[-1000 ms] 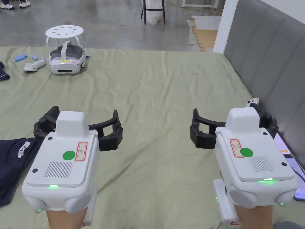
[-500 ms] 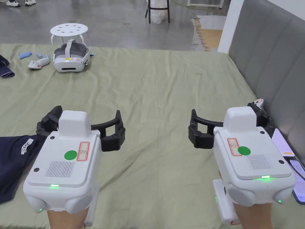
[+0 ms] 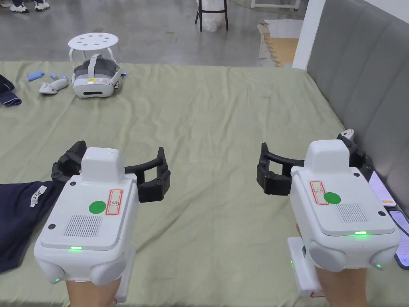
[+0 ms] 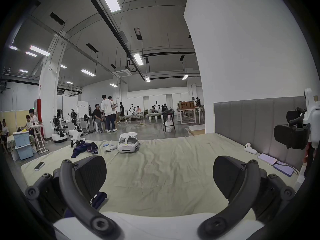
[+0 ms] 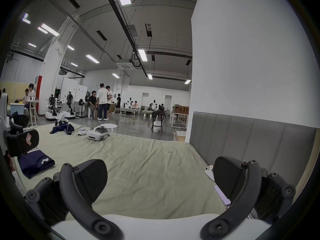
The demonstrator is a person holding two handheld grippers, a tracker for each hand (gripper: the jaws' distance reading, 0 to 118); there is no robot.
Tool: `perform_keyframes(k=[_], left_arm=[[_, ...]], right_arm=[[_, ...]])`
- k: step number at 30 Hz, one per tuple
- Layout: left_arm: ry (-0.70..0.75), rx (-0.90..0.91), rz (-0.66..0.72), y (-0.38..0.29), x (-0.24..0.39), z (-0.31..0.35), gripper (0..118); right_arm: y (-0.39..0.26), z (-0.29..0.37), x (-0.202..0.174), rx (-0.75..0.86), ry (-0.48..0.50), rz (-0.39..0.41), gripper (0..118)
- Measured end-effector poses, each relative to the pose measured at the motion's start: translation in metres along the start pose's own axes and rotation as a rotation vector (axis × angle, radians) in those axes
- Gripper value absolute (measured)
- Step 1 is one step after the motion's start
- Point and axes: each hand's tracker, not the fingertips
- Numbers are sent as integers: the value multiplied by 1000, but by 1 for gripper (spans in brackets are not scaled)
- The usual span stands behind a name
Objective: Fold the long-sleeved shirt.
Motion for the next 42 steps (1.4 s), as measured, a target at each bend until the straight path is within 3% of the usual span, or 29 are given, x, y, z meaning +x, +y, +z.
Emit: perform_keyframes(k=[42], left_arm=[[-1, 3, 13, 0, -3, -3, 111]], right_arm=[[-7, -4, -12, -36, 10, 7, 118]])
